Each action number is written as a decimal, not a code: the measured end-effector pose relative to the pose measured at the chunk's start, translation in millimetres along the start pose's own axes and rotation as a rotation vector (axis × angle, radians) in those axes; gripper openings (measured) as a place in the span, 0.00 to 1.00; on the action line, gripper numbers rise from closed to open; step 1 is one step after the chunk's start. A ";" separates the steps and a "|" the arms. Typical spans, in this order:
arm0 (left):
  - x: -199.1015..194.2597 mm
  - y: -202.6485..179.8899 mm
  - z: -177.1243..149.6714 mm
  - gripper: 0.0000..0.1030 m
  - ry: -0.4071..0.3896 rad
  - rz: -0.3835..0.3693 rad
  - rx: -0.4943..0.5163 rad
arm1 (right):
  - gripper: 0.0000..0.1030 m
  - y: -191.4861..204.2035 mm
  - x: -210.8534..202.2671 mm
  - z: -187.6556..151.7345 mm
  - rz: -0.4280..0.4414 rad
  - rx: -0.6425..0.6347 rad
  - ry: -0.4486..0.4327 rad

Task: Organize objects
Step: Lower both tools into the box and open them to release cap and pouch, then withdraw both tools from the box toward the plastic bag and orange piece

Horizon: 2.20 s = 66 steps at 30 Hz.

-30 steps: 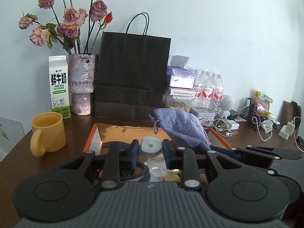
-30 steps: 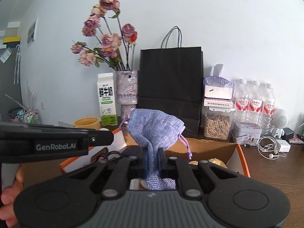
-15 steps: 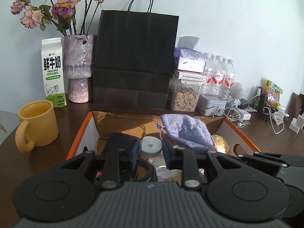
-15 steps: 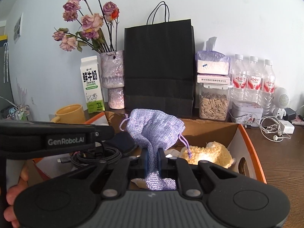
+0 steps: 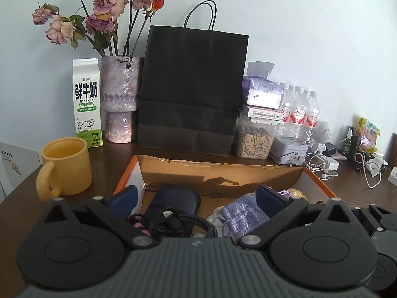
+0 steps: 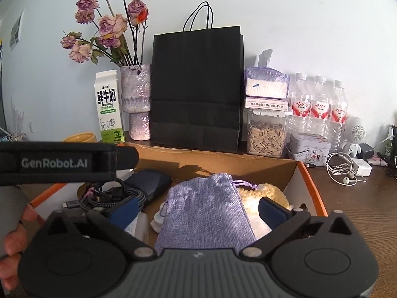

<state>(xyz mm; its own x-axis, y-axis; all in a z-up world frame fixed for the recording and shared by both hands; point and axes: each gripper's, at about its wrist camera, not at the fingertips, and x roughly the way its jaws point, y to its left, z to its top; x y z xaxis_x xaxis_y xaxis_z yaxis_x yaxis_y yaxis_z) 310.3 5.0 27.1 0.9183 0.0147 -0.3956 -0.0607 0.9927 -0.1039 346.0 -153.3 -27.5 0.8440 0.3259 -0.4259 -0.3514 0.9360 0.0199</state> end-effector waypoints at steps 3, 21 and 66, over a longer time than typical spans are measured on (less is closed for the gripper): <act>1.3 -0.5 -0.9 1.00 0.006 0.000 0.001 | 1.00 0.0 -0.6 0.3 0.004 0.001 -0.002; -16.1 1.7 2.4 1.00 -0.017 0.005 -0.011 | 1.00 3.9 -11.8 5.6 0.010 -0.007 -0.027; -100.2 -11.8 -66.8 1.00 0.185 0.003 0.050 | 0.96 -51.2 -113.0 -81.5 0.016 -0.034 0.133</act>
<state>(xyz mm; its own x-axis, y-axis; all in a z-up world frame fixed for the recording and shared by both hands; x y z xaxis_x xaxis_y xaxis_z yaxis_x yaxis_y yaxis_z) 192.8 -16.2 7.0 0.8301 0.0001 -0.5576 -0.0395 0.9975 -0.0586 235.6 -248.9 -54.2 0.7780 0.3178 -0.5419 -0.3794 0.9252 -0.0021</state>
